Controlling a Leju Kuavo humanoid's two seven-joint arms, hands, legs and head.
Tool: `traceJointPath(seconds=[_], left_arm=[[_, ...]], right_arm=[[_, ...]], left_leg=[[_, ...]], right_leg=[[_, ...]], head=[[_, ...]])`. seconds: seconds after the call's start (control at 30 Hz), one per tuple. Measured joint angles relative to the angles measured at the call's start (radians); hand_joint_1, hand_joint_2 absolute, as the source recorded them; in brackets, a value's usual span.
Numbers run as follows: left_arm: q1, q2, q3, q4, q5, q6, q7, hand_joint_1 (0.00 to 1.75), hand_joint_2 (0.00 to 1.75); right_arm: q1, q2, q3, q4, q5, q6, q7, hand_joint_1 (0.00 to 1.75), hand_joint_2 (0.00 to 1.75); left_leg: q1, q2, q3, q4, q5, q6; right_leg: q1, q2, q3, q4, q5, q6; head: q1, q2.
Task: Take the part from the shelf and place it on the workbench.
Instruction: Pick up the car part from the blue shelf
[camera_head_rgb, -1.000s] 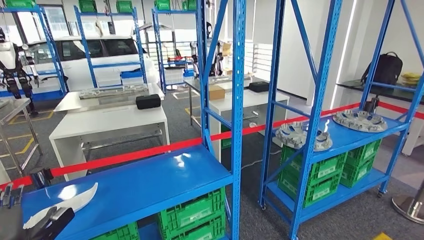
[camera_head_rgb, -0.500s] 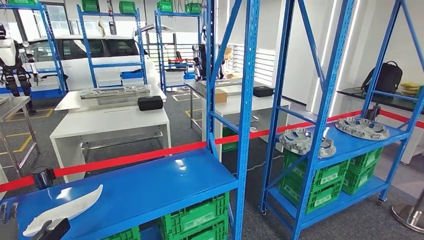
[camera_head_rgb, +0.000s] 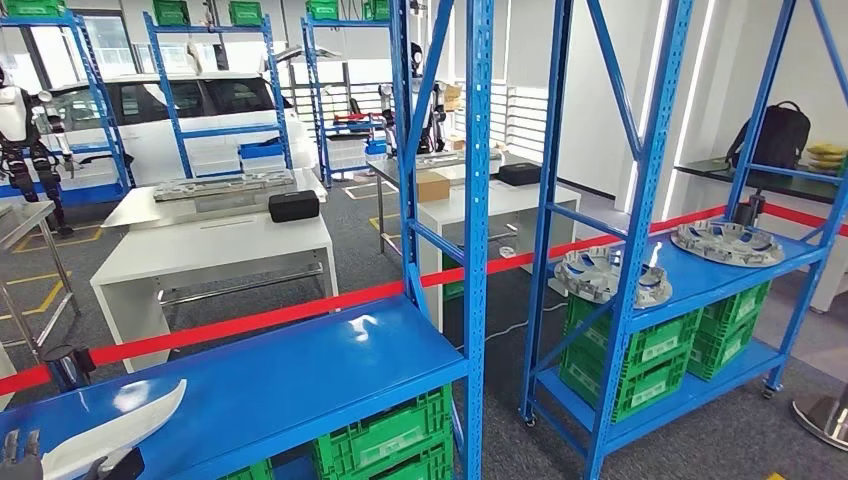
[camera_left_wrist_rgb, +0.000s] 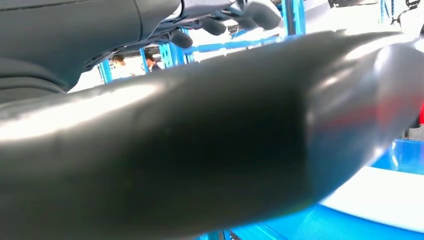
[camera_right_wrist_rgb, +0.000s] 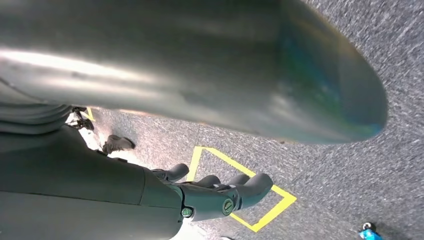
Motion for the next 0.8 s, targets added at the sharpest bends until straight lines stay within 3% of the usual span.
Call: traceJointPath(seconds=[0.07, 0.1, 0.13, 0.17, 0.23, 0.3, 0.37, 0.47, 0.5, 0.57, 0.6, 0.63, 0.67, 0.73, 0.8], left_arm=[[0.008, 0.001, 0.003, 0.002, 0.000, -0.002, 0.002, 0.00, 0.00], [0.014, 0.002, 0.006, 0.003, 0.000, -0.002, 0.003, 0.00, 0.00], [0.020, 0.002, 0.008, 0.003, 0.000, -0.003, 0.003, 0.00, 0.00], [0.024, 0.003, 0.010, 0.004, 0.000, -0.003, 0.003, 0.00, 0.00], [0.025, 0.005, 0.011, 0.002, 0.000, -0.002, 0.005, 0.00, 0.00], [0.020, 0.007, 0.013, 0.000, 0.000, -0.002, 0.008, 0.00, 0.00], [0.013, 0.011, 0.016, -0.002, 0.000, -0.002, 0.011, 0.00, 0.00], [0.000, 0.016, 0.017, -0.007, -0.001, -0.002, 0.015, 0.00, 0.00], [-0.005, 0.016, 0.018, -0.009, -0.001, -0.002, 0.015, 0.00, 0.00], [-0.012, 0.017, 0.021, -0.009, -0.001, -0.003, 0.017, 0.00, 0.00], [-0.012, 0.017, 0.022, -0.009, -0.001, -0.004, 0.017, 0.00, 0.00], [-0.012, 0.017, 0.024, -0.009, -0.001, -0.005, 0.017, 0.00, 0.00], [-0.011, 0.017, 0.024, -0.009, -0.001, -0.005, 0.017, 0.00, 0.00], [-0.012, 0.017, 0.025, -0.009, -0.001, -0.005, 0.017, 0.00, 0.00], [-0.015, 0.018, 0.025, -0.010, -0.001, -0.005, 0.018, 0.00, 0.00]], right_arm=[[0.001, 0.000, -0.001, 0.000, 0.002, 0.000, 0.001, 0.00, 0.00], [0.001, 0.000, -0.001, 0.000, 0.003, 0.000, 0.001, 0.00, 0.00], [0.001, 0.000, -0.002, 0.000, 0.004, 0.000, 0.001, 0.00, 0.00], [0.001, 0.000, -0.002, 0.000, 0.005, 0.000, 0.001, 0.00, 0.00], [0.000, 0.000, -0.003, 0.000, 0.006, 0.000, 0.001, 0.00, 0.00], [-0.001, 0.000, -0.003, 0.000, 0.008, 0.000, 0.001, 0.00, 0.00], [-0.001, 0.000, -0.003, 0.000, 0.008, 0.002, 0.001, 0.00, 0.00], [-0.002, 0.000, -0.004, 0.000, 0.010, 0.003, 0.000, 0.00, 0.00], [-0.003, -0.001, -0.004, 0.000, 0.010, 0.003, 0.000, 0.00, 0.00], [-0.002, -0.001, -0.005, 0.000, 0.010, 0.003, 0.001, 0.00, 0.00], [-0.001, -0.002, -0.005, 0.000, 0.010, 0.003, 0.001, 0.00, 0.00], [0.000, -0.002, -0.005, 0.000, 0.010, 0.003, 0.002, 0.00, 0.00], [0.000, -0.002, -0.005, 0.000, 0.010, 0.003, 0.001, 0.00, 0.00], [-0.001, -0.002, -0.005, 0.000, 0.010, 0.003, 0.001, 0.00, 0.00], [-0.001, -0.002, -0.005, 0.000, 0.010, 0.004, 0.001, 0.00, 0.00]], left_leg=[[0.000, 0.000, -0.073, 0.137, -0.054, -0.005], [0.000, 0.000, -0.104, 0.187, -0.065, -0.005], [0.000, 0.000, -0.119, 0.204, -0.057, -0.004], [0.000, 0.000, -0.113, 0.178, -0.029, 0.000], [-0.002, 0.000, -0.053, 0.040, 0.047, 0.011], [-0.008, 0.001, 0.000, -0.067, 0.082, 0.022], [-0.014, 0.002, 0.012, -0.087, 0.080, 0.029], [-0.005, 0.001, 0.023, -0.100, 0.084, 0.045], [-0.001, 0.001, 0.027, -0.104, 0.085, 0.050], [-0.001, 0.002, 0.030, -0.103, 0.081, 0.056], [-0.001, 0.002, 0.031, -0.102, 0.079, 0.057], [-0.001, 0.002, 0.031, -0.100, 0.076, 0.057], [-0.001, 0.001, 0.033, -0.097, 0.073, 0.055], [0.001, 0.000, 0.036, -0.088, 0.063, 0.048], [-0.001, -0.001, 0.035, -0.079, 0.053, 0.037]], right_leg=[[0.001, 0.001, 0.004, 0.000, -0.004, -0.006], [0.002, 0.001, 0.005, 0.001, -0.006, -0.008], [0.003, 0.002, 0.007, 0.001, -0.008, -0.009], [0.004, 0.002, 0.010, 0.002, -0.010, -0.008], [0.005, 0.002, 0.017, 0.002, -0.016, -0.005], [0.008, 0.002, 0.021, 0.003, -0.021, 0.003], [0.008, 0.002, 0.022, 0.000, -0.023, 0.014], [0.010, 0.000, 0.013, 0.025, -0.042, 0.030], [0.010, 0.000, -0.006, 0.066, -0.063, 0.035], [0.007, -0.001, -0.076, 0.201, -0.120, 0.042], [0.006, -0.001, -0.109, 0.259, -0.135, 0.044], [0.005, -0.001, -0.130, 0.286, -0.133, 0.046], [0.004, -0.001, -0.127, 0.268, -0.109, 0.047], [0.001, -0.003, -0.071, 0.136, -0.037, 0.047], [0.002, -0.004, -0.021, 0.032, -0.002, 0.040]], head=[[-0.002, 0.000], [-0.003, 0.000], [-0.003, 0.000], [-0.004, 0.000], [-0.005, 0.000], [-0.004, 0.000], [-0.003, 0.000], [0.000, 0.000], [0.001, 0.000], [0.003, 0.000], [0.004, 0.000], [0.005, 0.000], [0.005, 0.000], [0.006, 0.000], [0.006, 0.000]])
